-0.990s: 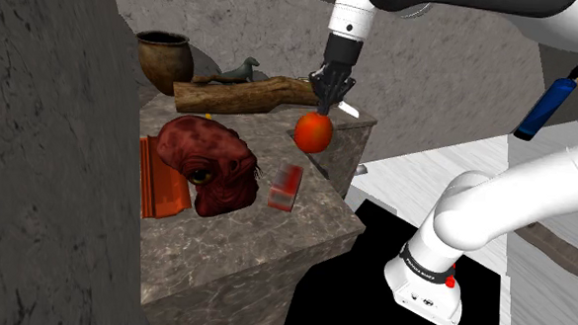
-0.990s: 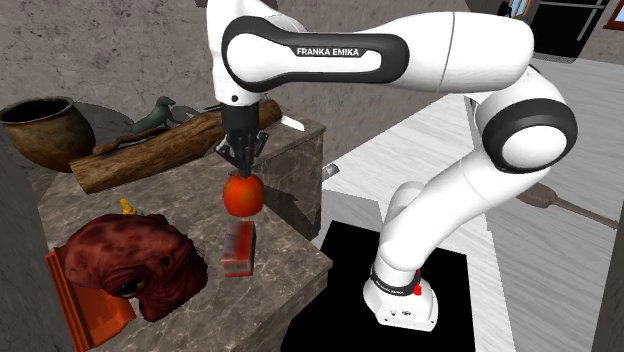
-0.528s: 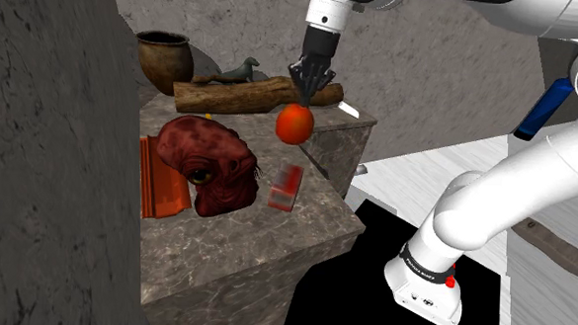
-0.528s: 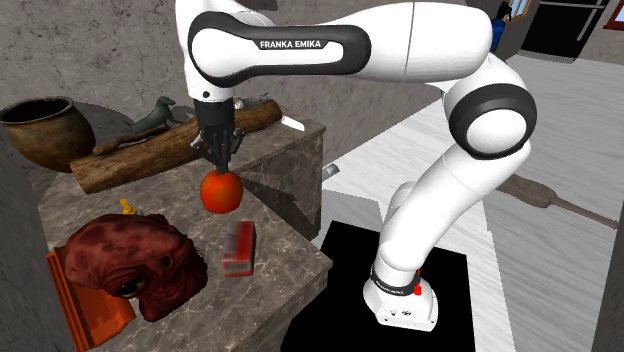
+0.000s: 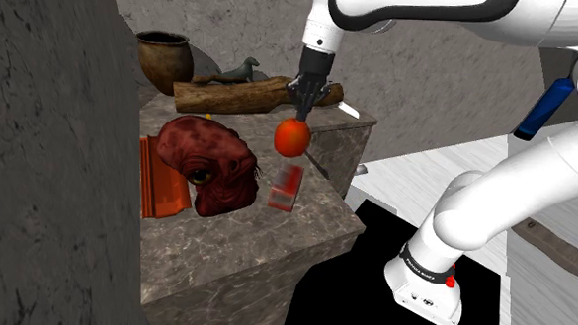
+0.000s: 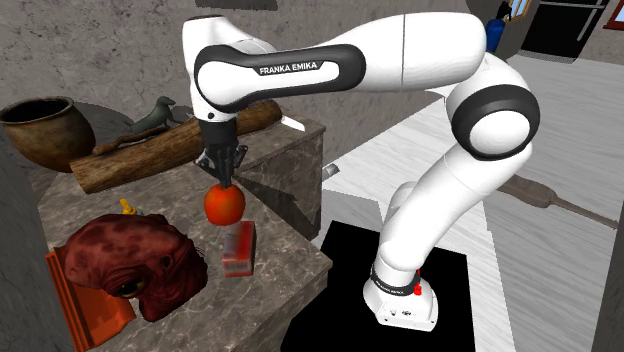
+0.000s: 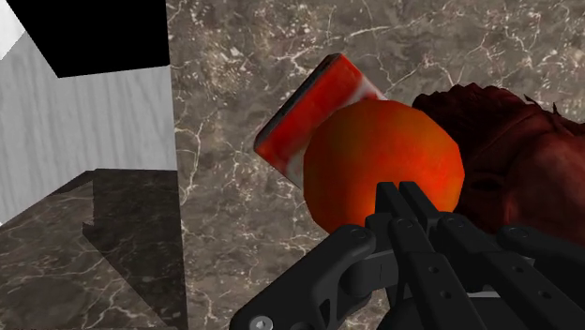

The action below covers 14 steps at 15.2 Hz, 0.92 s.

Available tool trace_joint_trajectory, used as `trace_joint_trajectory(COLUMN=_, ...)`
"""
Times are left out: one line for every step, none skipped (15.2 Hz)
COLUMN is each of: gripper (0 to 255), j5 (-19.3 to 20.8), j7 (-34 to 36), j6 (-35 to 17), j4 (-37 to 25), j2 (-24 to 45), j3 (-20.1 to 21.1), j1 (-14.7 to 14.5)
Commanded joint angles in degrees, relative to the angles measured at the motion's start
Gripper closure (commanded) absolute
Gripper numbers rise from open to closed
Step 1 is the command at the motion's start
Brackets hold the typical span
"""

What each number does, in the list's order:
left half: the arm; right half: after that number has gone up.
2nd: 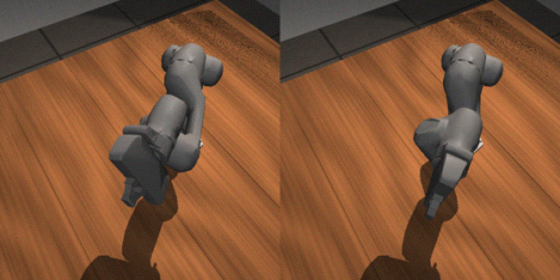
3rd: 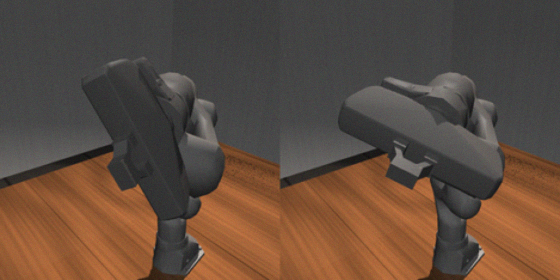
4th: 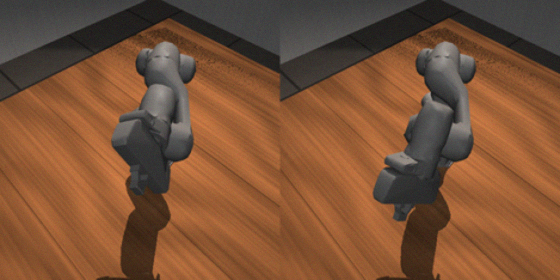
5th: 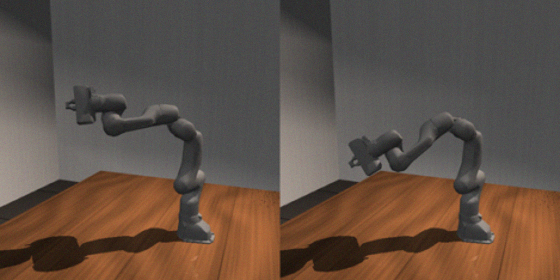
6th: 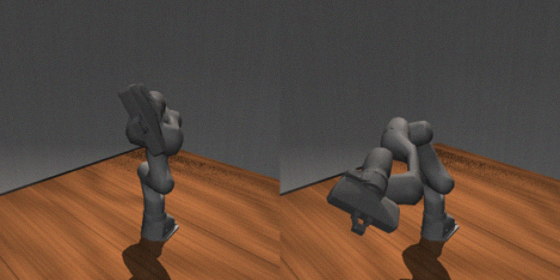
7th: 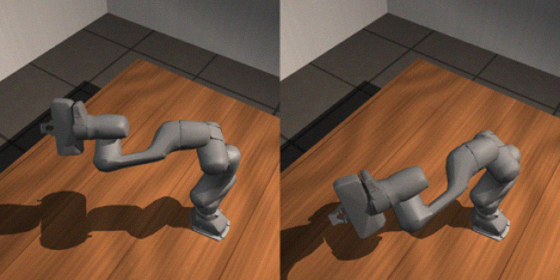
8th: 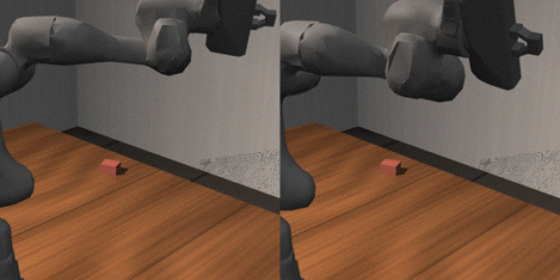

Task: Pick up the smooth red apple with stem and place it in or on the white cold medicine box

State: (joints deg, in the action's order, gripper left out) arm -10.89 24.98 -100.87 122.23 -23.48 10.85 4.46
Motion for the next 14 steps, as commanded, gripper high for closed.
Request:
trace_joint_trajectory(gripper=255, j5=-0.1, j7=-0.1, j6=-1.6, j4=1.6, j2=0.0, j3=0.2, j1=-0.1)
trace_joint_trajectory(gripper=255, j5=-0.2, j7=-0.2, j6=-2.4, j4=2.3, j2=0.0, j3=0.2, j1=-0.1)
trace_joint_trajectory(gripper=255, j5=-0.2, j7=-0.3, j6=-3.1, j4=3.1, j2=0.0, j3=0.3, j1=-0.1)
trace_joint_trajectory(gripper=255, j5=-0.3, j7=-0.4, j6=-3.9, j4=3.9, j2=0.0, j3=0.3, j1=-0.1)
trace_joint_trajectory(gripper=255, j5=-0.3, j7=-0.5, j6=-4.7, j4=4.6, j2=0.0, j3=0.4, j1=-0.1)
trace_joint_trajectory(gripper=255, j5=-0.4, j7=-0.5, j6=-5.4, j4=5.3, j2=0.1, j3=0.4, j1=-0.2)
trace_joint_trajectory(gripper=255, j5=-0.4, j7=-0.6, j6=-6.2, j4=6.1, j2=0.1, j3=0.5, j1=-0.2)
trace_joint_trajectory(gripper=255, j5=-0.5, j7=-0.7, j6=-7.0, j4=6.8, j2=0.2, j3=0.5, j1=-0.2)
trace_joint_trajectory(gripper=255, j5=-0.6, j7=-0.8, j6=-7.7, j4=7.5, j2=0.2, j3=0.6, j1=-0.2)
trace_joint_trajectory(gripper=255, j5=-0.6, j7=-0.9, j6=-8.5, j4=8.2, j2=0.3, j3=0.6, j1=-0.3)
trace_joint_trajectory(gripper=255, j5=-0.7, j7=-1.0, j6=-9.3, j4=8.9, j2=0.4, j3=0.7, j1=-0.3)
trace_joint_trajectory(gripper=255, j5=-0.7, j7=-1.0, j6=-10.1, j4=9.5, j2=0.6, j3=0.8, j1=-0.3)
trace_joint_trajectory(gripper=255, j5=-0.8, j7=-1.1, j6=-10.9, j4=10.2, j2=0.7, j3=0.8, j1=-0.3)
trace_joint_trajectory(gripper=255, j5=-0.9, j7=-1.2, j6=-11.7, j4=10.8, j2=0.8, j3=0.9, j1=-0.4)
